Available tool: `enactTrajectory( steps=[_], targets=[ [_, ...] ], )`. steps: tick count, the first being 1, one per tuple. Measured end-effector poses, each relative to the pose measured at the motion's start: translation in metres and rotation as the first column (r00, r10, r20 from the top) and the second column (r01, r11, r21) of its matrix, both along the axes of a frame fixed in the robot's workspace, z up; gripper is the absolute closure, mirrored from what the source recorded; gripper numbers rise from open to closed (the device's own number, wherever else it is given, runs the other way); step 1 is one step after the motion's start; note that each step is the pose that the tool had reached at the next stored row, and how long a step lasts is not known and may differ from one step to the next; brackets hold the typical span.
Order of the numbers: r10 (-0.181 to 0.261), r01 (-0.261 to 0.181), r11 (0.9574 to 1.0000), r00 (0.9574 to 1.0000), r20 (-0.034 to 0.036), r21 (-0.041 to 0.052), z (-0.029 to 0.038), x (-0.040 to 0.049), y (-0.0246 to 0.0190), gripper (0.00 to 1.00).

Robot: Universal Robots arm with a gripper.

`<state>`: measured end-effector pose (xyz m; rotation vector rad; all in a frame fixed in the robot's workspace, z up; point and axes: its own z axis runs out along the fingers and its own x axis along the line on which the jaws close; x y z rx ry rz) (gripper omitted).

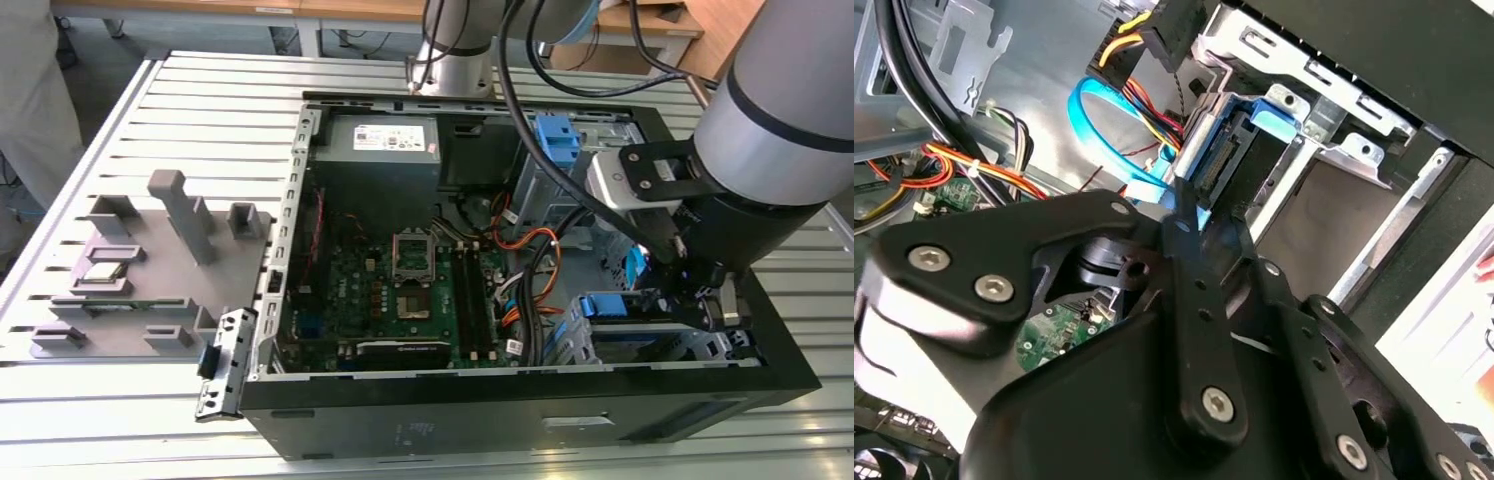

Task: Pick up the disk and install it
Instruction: 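Insert the first disk wire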

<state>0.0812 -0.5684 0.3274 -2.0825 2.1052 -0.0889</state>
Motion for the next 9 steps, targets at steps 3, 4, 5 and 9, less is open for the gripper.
enactTrajectory(
  steps=[3, 4, 5, 9],
  targets=[
    [0.0, 0.0, 1.0, 1.0, 0.0, -0.0002, 0.0, 0.0, 0.0, 0.7],
    [0.0, 0.0, 1.0, 1.0, 0.0, 0.0, 0.0001, 0.0, 0.0, 0.7],
    [0.0, 0.0, 1.0, 1.0, 0.0, -0.0003, 0.0007, 0.0, 0.0, 0.7],
    [0.0, 0.0, 1.0, 1.0, 0.0, -0.0001, 0.0069, 0.0001, 0.0, 0.7]
  ],
)
